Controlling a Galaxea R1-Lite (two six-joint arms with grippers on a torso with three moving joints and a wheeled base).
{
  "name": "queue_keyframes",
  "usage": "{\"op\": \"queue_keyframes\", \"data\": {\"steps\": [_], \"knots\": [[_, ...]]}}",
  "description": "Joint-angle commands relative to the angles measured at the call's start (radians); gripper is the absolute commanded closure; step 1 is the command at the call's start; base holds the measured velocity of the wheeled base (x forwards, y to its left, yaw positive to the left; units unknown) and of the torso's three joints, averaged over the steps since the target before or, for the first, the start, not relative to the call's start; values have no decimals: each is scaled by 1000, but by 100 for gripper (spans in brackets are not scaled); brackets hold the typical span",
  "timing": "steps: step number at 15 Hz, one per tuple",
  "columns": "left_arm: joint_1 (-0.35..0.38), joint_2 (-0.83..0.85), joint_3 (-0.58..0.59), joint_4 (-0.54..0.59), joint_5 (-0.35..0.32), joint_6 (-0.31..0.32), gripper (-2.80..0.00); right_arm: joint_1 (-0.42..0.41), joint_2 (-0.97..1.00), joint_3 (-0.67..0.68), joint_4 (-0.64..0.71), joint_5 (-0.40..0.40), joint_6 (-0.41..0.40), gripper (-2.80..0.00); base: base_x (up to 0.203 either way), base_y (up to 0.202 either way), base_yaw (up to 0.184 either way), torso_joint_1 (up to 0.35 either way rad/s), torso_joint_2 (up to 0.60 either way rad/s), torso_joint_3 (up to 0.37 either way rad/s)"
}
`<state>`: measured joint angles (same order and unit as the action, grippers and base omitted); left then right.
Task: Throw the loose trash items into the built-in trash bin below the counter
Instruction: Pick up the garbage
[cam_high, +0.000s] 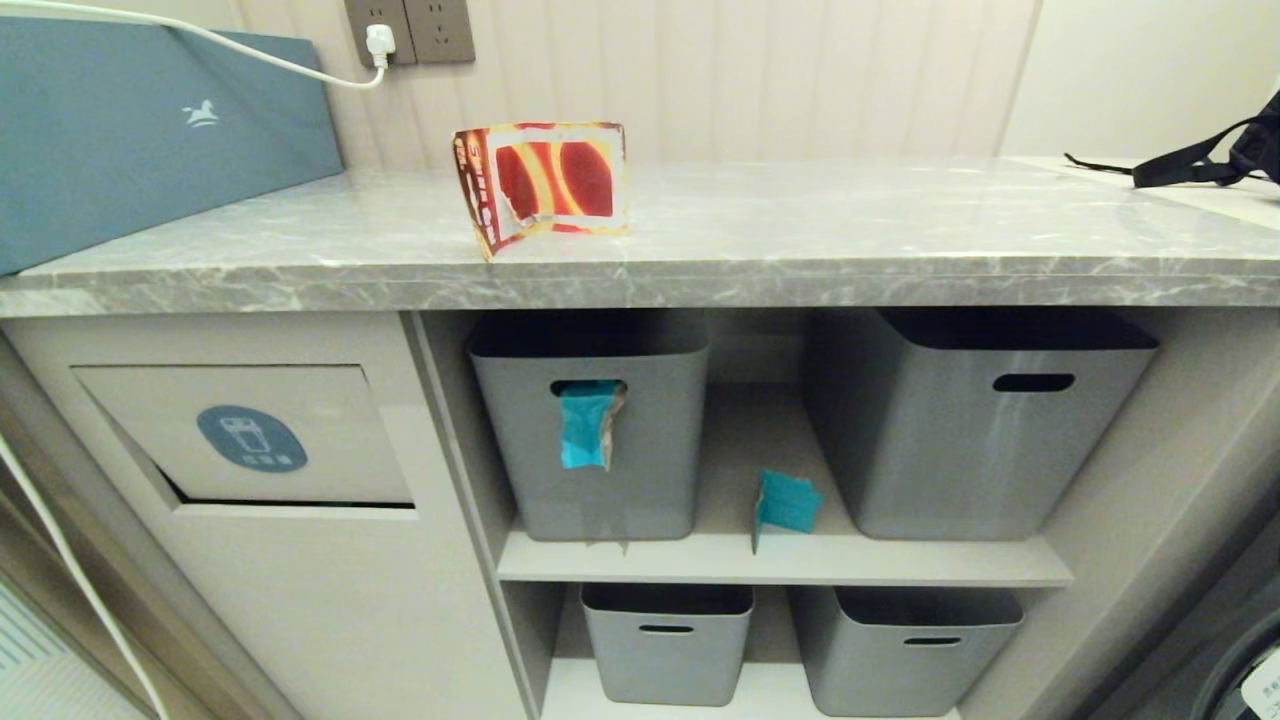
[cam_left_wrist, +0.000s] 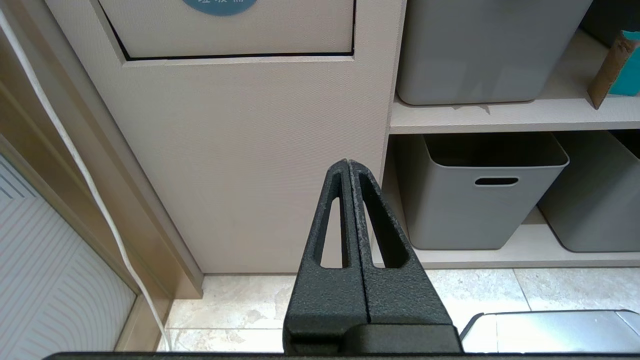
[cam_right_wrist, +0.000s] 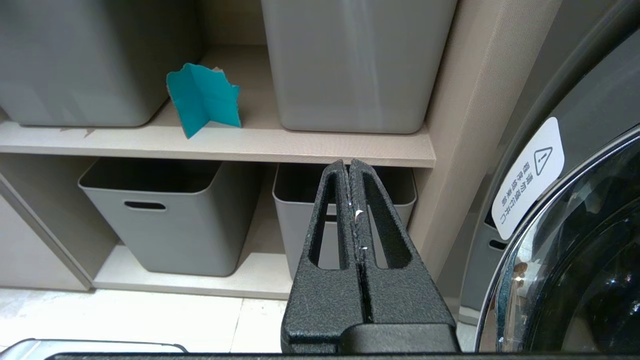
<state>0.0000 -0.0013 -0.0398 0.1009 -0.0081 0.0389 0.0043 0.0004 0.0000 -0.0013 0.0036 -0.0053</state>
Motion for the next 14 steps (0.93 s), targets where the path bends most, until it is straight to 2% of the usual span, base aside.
{"op": "queue_keyframes", "data": {"steps": [1, 10, 11, 13, 14], "knots": [[0, -2, 0, 0, 0, 1, 0, 0, -1, 0, 0, 0, -1, 0, 0, 0, 0, 0, 0, 0], [0, -2, 0, 0, 0, 6, 0, 0, -2, 0, 0, 1, -1, 0, 0, 0, 0, 0, 0, 0], [-1, -1, 1, 1, -8, 24, 0, 0, 0, 0, 0, 1, -1, 0, 0, 0, 0, 0, 0, 0], [-3, 0, 1, -2, -45, 136, 0, 0, -2, 0, 0, 0, -1, 0, 0, 0, 0, 0, 0, 0], [-3, 0, 3, -11, -62, 164, 0, 0, -2, 0, 0, 1, -1, 0, 0, 0, 0, 0, 0, 0]]}}
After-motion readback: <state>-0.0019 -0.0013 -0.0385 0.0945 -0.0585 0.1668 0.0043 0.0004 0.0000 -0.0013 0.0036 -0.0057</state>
